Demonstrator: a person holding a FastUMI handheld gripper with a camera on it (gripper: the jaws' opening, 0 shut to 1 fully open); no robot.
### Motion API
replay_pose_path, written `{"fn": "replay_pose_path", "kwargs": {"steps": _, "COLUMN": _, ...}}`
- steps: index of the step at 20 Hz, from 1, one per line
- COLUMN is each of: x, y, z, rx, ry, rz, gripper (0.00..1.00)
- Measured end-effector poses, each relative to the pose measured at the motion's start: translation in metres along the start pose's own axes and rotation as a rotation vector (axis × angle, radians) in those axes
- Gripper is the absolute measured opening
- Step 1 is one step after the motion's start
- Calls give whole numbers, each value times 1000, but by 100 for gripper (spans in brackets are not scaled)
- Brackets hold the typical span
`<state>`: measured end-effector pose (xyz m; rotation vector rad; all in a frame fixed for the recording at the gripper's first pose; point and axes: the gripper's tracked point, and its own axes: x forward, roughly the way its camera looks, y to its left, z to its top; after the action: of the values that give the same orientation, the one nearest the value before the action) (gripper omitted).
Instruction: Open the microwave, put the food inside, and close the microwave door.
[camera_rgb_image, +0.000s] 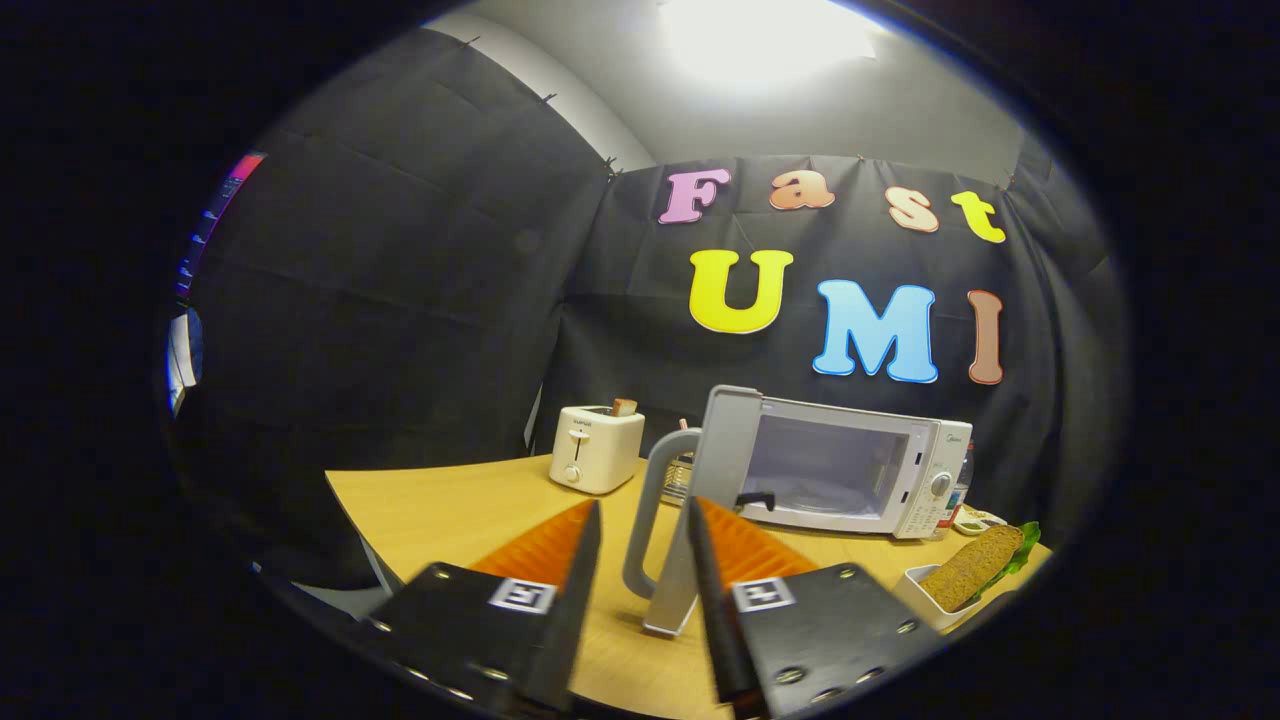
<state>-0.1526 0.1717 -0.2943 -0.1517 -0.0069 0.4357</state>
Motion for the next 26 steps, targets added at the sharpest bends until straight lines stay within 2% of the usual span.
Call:
{"fn": "replay_pose_path", "kwargs": {"steps": 1, "x": -6, "y": -11, "z": -7, "rx": 4, "ry": 4, "rz": -4, "gripper": 86}}
{"fn": "replay_pose_path", "kwargs": {"steps": 2, "x": -13, "y": -26, "z": -9, "rx": 11, "ry": 1, "rz": -18, "gripper": 89}}
{"fn": "replay_pose_path", "kwargs": {"steps": 3, "x": -20, "y": -39, "z": -14, "rx": 15, "ry": 2, "rz": -36, "gripper": 87}}
{"fn": "replay_pose_path", "kwargs": {"steps": 9, "x": -51, "y": -104, "z": -24, "rx": 68, "ry": -16, "rz": -120, "gripper": 90}}
{"fn": "replay_pose_path", "kwargs": {"steps": 17, "x": -100, "y": -255, "z": -84, "rx": 138, "ry": 116, "rz": -409, "gripper": 90}}
{"fn": "replay_pose_path", "kwargs": {"steps": 22, "x": -102, "y": -306, "z": -110, "rx": 247, "ry": 137, "rz": -491, "gripper": 91}}
{"fn": "replay_pose_path", "kwargs": {"steps": 26, "x": -87, "y": -314, "z": -128, "rx": 357, "ry": 157, "rz": -458, "gripper": 91}}
